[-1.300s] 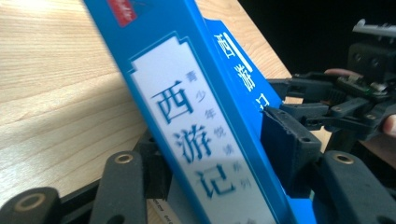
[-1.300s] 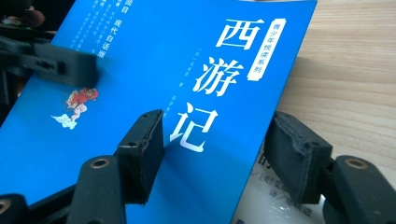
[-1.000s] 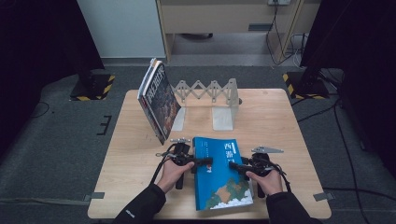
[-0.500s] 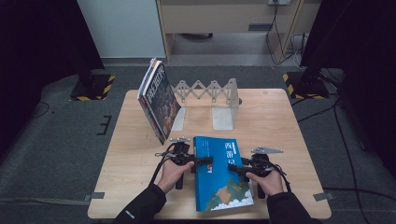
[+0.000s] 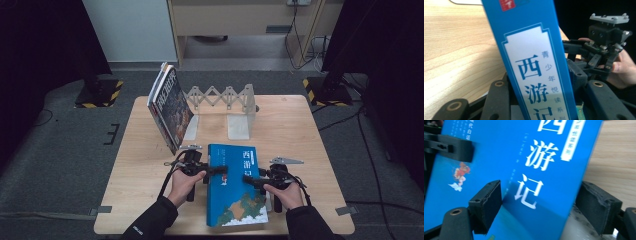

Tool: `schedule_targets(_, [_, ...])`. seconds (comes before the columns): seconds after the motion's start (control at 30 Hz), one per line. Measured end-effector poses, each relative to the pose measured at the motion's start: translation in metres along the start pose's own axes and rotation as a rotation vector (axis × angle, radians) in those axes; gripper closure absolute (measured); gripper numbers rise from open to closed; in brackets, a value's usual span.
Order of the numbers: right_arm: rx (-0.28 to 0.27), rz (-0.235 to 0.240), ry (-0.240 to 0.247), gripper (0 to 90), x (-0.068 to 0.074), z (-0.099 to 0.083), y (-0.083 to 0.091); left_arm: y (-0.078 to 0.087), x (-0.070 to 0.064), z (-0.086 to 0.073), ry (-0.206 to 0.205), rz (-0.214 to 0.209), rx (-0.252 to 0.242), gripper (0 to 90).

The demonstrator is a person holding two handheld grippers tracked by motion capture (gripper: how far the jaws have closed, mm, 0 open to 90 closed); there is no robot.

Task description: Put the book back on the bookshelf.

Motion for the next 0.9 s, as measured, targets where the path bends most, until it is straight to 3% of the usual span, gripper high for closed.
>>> schedule_targets(0.17, [-0.012, 0.006, -0.002, 22.6, 0.002, 0.004, 0.003, 0.003, -0.007, 0.005, -0.017, -0.006, -0.01, 57.4])
schedule_targets(0.53, [-0.097, 0.019, 0.072, 26.5, 0.01, 0.024, 0.007, 0.017, -0.017, 0.025, -0.067, -0.014, -0.07, 60.3])
schedule_targets(0.63, [-0.114, 0.017, 0.064, 26.1, 0.009, 0.025, 0.007, 0.016, -0.016, 0.023, -0.059, -0.016, -0.062, 60.4])
schedule_targets(0.7, [-0.101, 0.016, 0.049, 21.0, 0.007, 0.022, 0.005, 0.016, -0.016, 0.022, -0.058, -0.019, -0.057, 60.4])
schedule_targets(0.8, [-0.086, 0.049, -0.012, 20.3, 0.007, 0.017, 0.002, 0.015, -0.017, 0.021, -0.062, -0.022, -0.05, 60.4])
schedule_targets(0.9, [-0.076, 0.064, -0.021, 22.0, 0.009, 0.016, 0.002, 0.015, -0.017, 0.021, -0.062, -0.018, -0.051, 60.4])
Point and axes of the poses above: each handheld gripper's, and its own axes: y roughly backward along the jaws, z roughly out of its top, x roughly to its left, the point moved 10 cm from there along -y, roughly forward along the jaws
